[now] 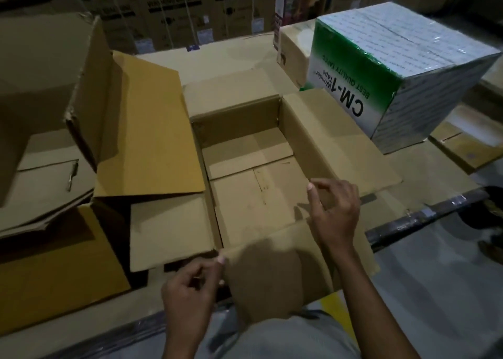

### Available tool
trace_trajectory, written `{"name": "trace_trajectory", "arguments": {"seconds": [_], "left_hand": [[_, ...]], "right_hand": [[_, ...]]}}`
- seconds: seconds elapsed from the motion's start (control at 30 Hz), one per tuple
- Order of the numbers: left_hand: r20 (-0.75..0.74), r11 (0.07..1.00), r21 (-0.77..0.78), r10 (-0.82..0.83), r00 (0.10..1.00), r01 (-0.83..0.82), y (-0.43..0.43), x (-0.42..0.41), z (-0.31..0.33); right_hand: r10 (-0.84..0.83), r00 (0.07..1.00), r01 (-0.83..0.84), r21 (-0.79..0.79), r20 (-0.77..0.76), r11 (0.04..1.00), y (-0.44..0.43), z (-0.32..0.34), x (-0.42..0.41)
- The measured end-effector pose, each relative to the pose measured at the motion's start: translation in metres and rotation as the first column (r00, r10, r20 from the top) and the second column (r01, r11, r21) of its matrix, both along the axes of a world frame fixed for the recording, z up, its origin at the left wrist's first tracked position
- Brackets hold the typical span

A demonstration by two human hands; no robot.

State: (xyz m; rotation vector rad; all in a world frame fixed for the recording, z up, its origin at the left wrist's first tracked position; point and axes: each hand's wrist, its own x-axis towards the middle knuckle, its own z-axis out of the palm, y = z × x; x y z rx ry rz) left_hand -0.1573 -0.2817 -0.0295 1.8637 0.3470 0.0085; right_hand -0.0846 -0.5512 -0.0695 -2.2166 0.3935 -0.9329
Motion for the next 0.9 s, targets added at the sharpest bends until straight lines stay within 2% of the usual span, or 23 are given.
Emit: {"name": "trace_trajectory", "arguments": {"seconds": [0.07,0.13,0.2,0.27,0.33,0.4,0.5,0.67,0.9], "left_hand": [[-0.184,0.978,-0.132,0.137,0.973,-0.163,0.004,0.000,0.002],[-0.349,0.943,-0.193,0.192,0.917,-0.270,0.007,0.007,-0.007],[-0.429,0.924,-0.264,0.145,0.892,-0.278,0.004,0.017,-0.018],[-0.463,0.898,-0.338,0.101,0.880,-0.281,-0.003,0.028,-0.025],[-0.476,0.869,-0.400,0.076,0.876,-0.292,-0.013,0.038,-0.032],[-0.462,0.845,-0.447,0.064,0.885,-0.295,-0.025,0.047,-0.034],[-0.437,0.869,-0.422,0.054,0.898,-0.257,-0.034,0.043,-0.038],[-0.462,0.906,-0.363,0.027,0.887,-0.217,-0.031,-0.008,-0.047],[-0.449,0.913,-0.363,0.005,0.894,-0.187,-0.032,-0.073,-0.049]], "right_hand": [[-0.198,0.980,0.199,0.095,-0.020,0.975,-0.001,0.003,-0.008],[-0.352,0.927,0.373,0.199,-0.134,0.906,-0.010,-0.003,-0.011],[-0.398,0.870,0.478,0.300,-0.292,0.825,-0.021,-0.011,-0.014],[-0.351,0.840,0.521,0.435,-0.413,0.734,-0.031,-0.014,-0.018],[-0.224,0.854,0.487,0.574,-0.469,0.658,-0.033,-0.010,-0.022],[-0.114,0.878,0.414,0.618,-0.465,0.668,-0.034,-0.006,-0.024],[-0.107,0.884,0.378,0.559,-0.455,0.738,-0.033,-0.006,-0.037],[-0.154,0.890,0.403,0.586,-0.429,0.703,-0.035,-0.012,-0.089],[-0.040,0.913,0.326,0.664,-0.407,0.673,-0.058,-0.010,-0.147]]}}
